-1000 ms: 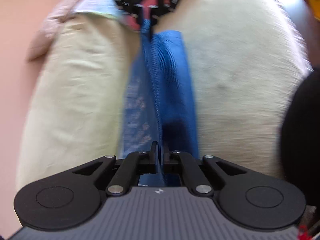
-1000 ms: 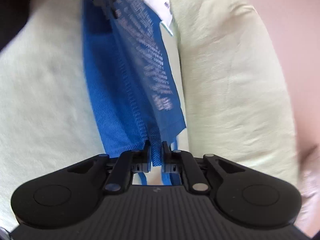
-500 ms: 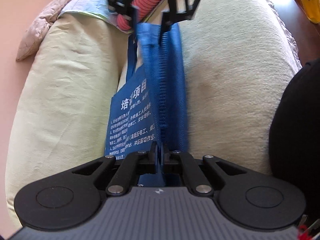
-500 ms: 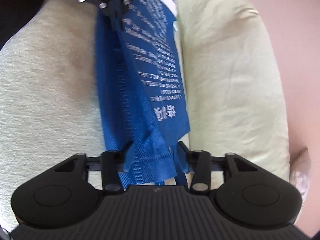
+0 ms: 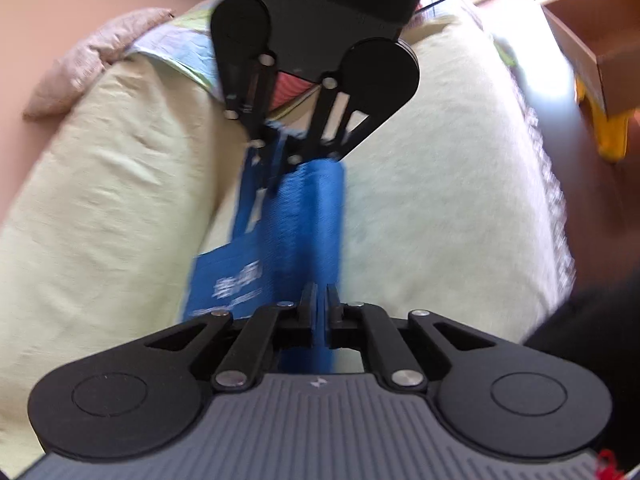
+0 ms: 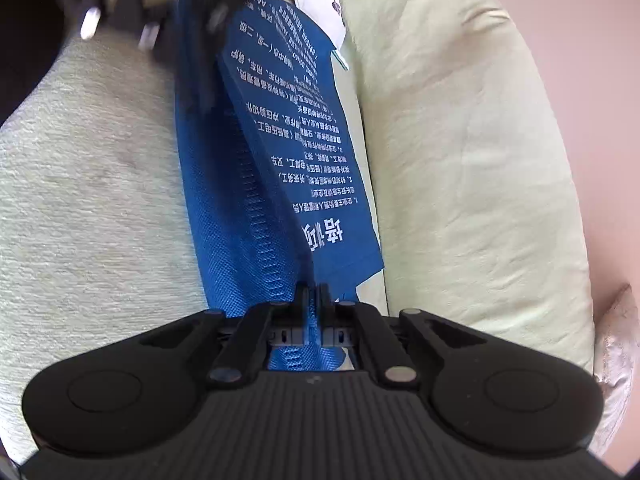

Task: Fold shopping bag

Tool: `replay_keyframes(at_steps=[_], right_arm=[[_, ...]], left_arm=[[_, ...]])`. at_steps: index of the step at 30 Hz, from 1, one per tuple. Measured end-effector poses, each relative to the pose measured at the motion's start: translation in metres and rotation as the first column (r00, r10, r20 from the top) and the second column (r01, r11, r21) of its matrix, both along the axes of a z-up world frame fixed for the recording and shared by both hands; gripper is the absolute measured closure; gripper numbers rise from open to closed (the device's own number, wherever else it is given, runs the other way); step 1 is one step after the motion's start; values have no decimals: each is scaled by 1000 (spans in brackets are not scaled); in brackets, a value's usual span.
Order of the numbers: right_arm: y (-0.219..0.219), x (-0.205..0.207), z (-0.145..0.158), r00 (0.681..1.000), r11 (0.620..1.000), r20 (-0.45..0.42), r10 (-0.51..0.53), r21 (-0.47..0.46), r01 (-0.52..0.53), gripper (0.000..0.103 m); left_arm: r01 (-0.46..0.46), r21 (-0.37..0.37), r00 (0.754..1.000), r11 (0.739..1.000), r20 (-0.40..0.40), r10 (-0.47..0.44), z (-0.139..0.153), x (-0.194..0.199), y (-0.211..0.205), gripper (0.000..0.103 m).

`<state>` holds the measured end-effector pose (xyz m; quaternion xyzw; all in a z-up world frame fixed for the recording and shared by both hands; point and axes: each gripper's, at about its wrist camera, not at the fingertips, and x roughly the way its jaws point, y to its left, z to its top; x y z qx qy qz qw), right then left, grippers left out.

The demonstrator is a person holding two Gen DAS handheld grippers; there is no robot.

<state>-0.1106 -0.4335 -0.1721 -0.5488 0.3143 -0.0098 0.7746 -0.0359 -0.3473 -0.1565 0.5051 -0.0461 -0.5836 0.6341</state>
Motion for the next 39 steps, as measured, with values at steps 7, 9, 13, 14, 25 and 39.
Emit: replay_keyframes(at_steps=[7,9,13,14,25,39], right_arm=[[6,-5,-5,1000,1000,4,12,-10,-12,102],[7,-5,-7,1000,1000,7,14,0,-14,102],[9,-10,-18,999,1000,-34,21,5,-21,102],[9,-13,-22,999,1000,-43,22,4,-22,102],[19,-44,-48,999,992,20,48,-117,-45,101],[28,-33,-48,999,996,-43,3,-90,-7,99]], left_arm=[[-49,31,998,998,-48,50,-12,16,-38,101],[-61,37,997,997,-52,63,-14,21,-42,101],[-86,40,996,995,-34,88,-18,23,-41,101],[-88,42,996,995,-25,89,-18,22,-38,101],[-227,68,972,971,73,222,-27,35,20,101],[-322,69,925,944,233,299,-3,45,113,58]])
